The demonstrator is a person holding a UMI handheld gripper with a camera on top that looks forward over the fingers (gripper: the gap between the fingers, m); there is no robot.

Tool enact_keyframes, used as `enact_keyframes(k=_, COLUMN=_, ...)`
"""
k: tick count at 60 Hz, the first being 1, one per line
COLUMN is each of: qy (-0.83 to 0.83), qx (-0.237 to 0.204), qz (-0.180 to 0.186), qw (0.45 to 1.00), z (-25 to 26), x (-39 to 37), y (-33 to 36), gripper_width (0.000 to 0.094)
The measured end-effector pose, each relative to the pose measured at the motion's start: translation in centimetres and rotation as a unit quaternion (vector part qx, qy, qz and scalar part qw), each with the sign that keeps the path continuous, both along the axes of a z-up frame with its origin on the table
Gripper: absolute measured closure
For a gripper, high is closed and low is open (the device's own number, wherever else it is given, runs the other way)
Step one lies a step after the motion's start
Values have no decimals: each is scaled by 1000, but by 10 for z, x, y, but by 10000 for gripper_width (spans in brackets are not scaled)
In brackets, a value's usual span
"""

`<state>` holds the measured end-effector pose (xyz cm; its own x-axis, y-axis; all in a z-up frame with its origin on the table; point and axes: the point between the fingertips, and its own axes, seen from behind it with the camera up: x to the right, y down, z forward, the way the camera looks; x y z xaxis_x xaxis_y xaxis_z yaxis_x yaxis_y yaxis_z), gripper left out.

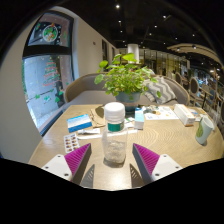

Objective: Pour water

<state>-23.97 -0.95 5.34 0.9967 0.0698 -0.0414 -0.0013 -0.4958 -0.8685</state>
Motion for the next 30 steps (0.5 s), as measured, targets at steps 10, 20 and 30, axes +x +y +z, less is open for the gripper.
enact_keyframes(k=10, qy=-16, qx=0, qz=-28, qw=999, z=-22, x=2, y=38, gripper_width=165)
enact_keyframes(k=20, qy=-41, qx=16, qz=-25, qw=999, z=-27, x=7, y=54, gripper_width=449)
enact_keyframes(k=30, qy=-44, qx=12, qz=4, qw=999, z=-22, x=4, y=54, gripper_width=532)
